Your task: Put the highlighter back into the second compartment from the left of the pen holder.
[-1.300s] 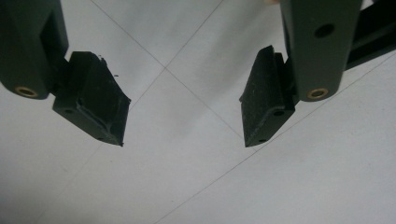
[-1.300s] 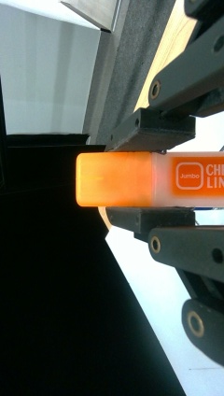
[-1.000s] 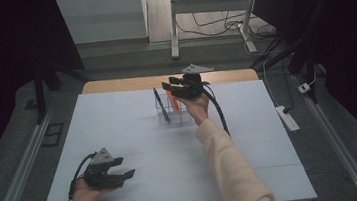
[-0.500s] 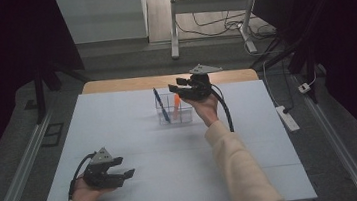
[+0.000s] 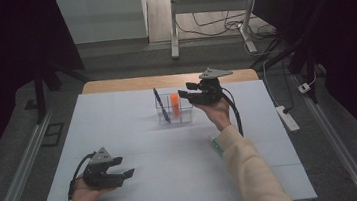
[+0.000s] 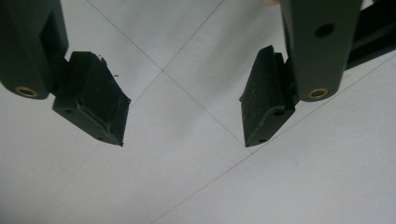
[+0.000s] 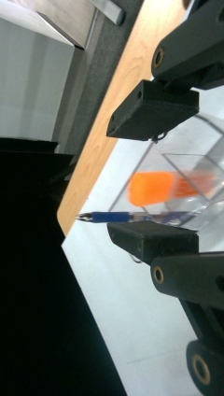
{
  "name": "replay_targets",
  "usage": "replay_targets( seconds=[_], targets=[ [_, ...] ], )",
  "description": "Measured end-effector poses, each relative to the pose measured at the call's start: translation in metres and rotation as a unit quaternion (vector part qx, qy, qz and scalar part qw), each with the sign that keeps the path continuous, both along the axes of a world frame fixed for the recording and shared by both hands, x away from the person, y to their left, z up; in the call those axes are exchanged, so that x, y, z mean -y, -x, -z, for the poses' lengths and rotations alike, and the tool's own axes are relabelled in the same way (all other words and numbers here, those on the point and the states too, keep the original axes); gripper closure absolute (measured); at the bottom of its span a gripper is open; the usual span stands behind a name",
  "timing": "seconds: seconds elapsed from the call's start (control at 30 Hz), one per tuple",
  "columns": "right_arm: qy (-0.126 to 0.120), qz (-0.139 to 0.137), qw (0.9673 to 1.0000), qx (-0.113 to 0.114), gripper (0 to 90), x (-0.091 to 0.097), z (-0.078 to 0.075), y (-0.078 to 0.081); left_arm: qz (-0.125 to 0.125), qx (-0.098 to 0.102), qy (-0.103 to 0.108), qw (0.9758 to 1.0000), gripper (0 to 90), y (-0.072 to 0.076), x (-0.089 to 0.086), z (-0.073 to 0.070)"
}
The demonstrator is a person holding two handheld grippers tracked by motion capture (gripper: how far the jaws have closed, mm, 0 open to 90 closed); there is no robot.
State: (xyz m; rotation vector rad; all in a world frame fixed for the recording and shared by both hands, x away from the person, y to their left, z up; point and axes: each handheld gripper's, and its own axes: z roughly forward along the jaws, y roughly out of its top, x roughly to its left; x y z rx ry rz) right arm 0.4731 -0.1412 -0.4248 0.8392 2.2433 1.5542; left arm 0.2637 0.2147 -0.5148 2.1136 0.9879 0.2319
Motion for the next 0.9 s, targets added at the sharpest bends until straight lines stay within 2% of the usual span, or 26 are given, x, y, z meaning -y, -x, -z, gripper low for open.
replay_targets(
  seconds=[0.33, 0.57, 0.9],
  targets=[
    [0.042, -0.005, 0.9991, -0.010, 45.1, 0.022, 0.005, 0.019, -0.003, 0.000, -0.002, 1.0000, 31.8, 0.000, -0.001, 0.000],
    [0.053, -0.012, 0.9983, -0.020, 44.6, 0.035, 0.008, 0.033, -0.004, 0.000, -0.002, 1.0000, 31.8, 0.000, -0.001, 0.000],
    [0.075, -0.004, 0.9968, -0.028, 44.2, 0.057, 0.016, 0.051, -0.002, 0.000, -0.003, 1.0000, 31.9, 0.000, -0.001, 0.000]
  ],
)
